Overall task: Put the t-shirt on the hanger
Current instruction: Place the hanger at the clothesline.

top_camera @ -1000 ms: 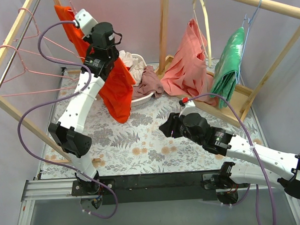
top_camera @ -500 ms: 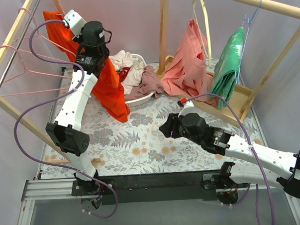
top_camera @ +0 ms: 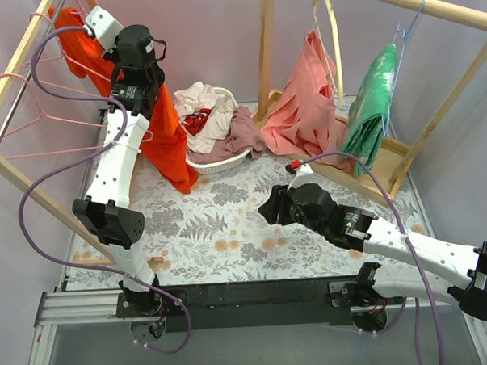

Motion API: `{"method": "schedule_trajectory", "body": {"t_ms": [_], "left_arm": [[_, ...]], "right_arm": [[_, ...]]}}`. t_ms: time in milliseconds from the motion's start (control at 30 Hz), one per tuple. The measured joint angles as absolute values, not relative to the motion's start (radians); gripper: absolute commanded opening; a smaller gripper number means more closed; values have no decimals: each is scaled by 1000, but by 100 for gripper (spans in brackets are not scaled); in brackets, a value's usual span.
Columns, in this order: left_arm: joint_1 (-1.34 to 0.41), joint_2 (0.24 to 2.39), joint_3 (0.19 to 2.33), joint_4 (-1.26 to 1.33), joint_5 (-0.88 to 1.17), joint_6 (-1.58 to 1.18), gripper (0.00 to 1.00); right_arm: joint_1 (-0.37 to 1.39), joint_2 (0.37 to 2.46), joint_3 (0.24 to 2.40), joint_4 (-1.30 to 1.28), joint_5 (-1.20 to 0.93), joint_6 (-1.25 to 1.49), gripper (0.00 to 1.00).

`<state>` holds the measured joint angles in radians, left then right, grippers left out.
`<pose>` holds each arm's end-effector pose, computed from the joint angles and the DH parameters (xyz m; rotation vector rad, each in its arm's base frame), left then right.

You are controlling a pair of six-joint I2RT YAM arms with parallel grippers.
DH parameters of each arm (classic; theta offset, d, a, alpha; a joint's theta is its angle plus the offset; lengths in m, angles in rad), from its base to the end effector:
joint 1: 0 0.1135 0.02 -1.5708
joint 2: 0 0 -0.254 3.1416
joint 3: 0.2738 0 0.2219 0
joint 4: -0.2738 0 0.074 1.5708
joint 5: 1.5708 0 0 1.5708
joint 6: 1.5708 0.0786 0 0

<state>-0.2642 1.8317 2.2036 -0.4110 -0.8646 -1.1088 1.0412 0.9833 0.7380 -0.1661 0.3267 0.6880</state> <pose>0.3898 -0.0435 0.4875 -1.1977 1.0738 -0.3715 0.1415 0.1919 0.2719 -0.1415 2.0441 0.7969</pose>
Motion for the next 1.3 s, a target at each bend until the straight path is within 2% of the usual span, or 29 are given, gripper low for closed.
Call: {"method": "schedule_trajectory", "body": {"t_ms": [767,1000,1200,1300], "left_arm": [[-176,1850,2217,-467,-766,-1205,0],[-174,1834,2119,-448,-764,-1228,0],[-174,1814,2092,-433,-754,-1235,9],[-174,1801,2082,-432,-749,-1239,18]], "right_arm": [[1041,1013,762,-186,319,677,55],[1041,1019,762,-186,317,677,55],[1041,1019,762,-186,314,677,55],[1041,1019,762,-186,314,677,55]]}}
